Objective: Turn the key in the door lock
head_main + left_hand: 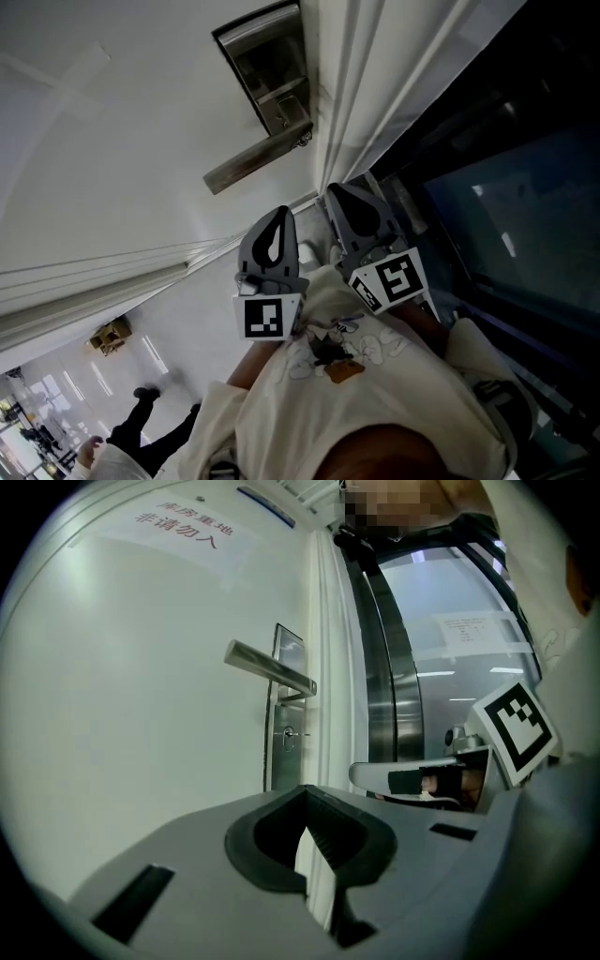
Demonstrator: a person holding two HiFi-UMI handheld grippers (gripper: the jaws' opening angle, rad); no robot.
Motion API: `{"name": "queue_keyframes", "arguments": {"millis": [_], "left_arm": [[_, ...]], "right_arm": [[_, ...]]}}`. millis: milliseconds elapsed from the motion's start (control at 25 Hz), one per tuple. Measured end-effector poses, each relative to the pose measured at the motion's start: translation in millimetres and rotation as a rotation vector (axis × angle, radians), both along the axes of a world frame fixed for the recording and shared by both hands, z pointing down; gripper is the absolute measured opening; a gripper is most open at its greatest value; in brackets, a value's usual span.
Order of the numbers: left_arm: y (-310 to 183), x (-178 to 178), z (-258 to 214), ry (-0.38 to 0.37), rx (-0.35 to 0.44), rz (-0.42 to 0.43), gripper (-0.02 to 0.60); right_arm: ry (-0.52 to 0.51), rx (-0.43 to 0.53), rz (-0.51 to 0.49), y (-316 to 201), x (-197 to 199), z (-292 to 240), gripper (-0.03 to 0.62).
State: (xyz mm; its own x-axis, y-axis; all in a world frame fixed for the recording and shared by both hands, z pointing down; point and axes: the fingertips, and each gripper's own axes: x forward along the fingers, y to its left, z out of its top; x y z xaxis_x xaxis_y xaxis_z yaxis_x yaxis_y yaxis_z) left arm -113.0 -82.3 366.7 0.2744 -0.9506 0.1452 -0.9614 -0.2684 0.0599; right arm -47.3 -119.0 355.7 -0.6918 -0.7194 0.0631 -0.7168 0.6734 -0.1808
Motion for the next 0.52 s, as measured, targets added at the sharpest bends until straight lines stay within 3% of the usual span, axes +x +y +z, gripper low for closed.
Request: {"name": "queue_keyframes", "arguments": {"millis": [520], "left_arm": [[3.5, 7.7, 5.5, -0.018, 0.005, 0.016, 0.005]], "right_arm": [[0.009, -0.009, -0.003, 5.6, -0.3, 4.8, 0.006]]}}
